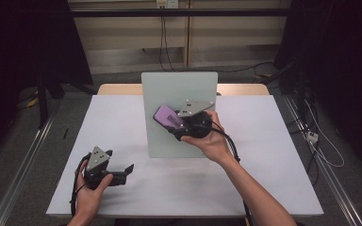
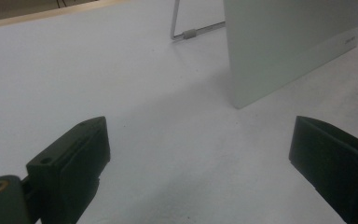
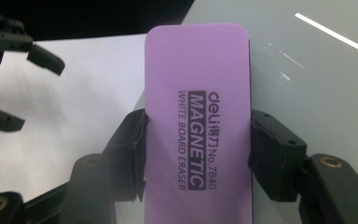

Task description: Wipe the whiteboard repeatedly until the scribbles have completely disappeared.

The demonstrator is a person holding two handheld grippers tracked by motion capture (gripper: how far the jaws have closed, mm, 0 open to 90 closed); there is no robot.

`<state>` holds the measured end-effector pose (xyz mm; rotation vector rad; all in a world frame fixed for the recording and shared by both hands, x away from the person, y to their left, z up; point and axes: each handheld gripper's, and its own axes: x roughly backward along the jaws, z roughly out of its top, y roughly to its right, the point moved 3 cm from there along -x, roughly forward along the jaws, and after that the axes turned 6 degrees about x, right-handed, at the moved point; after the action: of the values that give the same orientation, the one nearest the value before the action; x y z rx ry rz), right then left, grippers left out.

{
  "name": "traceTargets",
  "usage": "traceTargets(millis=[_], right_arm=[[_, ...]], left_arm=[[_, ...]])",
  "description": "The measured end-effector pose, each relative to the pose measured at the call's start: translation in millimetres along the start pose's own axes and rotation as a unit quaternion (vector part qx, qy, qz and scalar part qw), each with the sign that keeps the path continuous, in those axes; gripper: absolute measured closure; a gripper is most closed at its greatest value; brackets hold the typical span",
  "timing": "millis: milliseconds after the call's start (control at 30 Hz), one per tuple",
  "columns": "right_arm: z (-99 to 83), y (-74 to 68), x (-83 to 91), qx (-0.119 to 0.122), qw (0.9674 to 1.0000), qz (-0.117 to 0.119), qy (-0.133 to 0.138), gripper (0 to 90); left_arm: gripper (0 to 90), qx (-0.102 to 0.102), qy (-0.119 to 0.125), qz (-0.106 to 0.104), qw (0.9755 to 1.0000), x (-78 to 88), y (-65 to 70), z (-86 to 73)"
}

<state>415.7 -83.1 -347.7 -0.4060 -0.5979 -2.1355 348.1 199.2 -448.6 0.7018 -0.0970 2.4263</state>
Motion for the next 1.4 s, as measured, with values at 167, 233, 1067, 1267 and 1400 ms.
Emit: traceTargets(millis=[167, 233, 1067, 1267, 1400], right_arm=[[3.8, -3.1, -5.3, 0.004, 1.0, -0.001, 0.001, 41.8], [0.9, -7.1, -9.6, 0.009, 0.9999, 0.006, -0.004, 41.8], [-46.1, -53.5, -43.3, 0.014, 0.9946, 0.073, -0.072, 41.8], [-38.9, -50.5, -43.3, 0.018, 0.9943, 0.075, -0.073, 41.8], [-27.9, -44.8, -44.8, 0.016, 0.9951, 0.076, -0.062, 41.8]], left_arm=[[5.1, 0.001, 0.001, -0.001, 1.0, 0.0, -0.1, -0.1], [5.1, 0.002, 0.001, -0.001, 1.0, 0.0, -0.1, -0.2], [5.1, -0.002, -0.001, 0.0, 1.0, 0.0, 0.2, -0.1], [5.1, 0.001, -0.003, 0.0, 1.0, -0.9, 1.0, -0.1], [5.2, -0.003, -0.002, -0.001, 1.0, -0.5, 1.0, 0.2]])
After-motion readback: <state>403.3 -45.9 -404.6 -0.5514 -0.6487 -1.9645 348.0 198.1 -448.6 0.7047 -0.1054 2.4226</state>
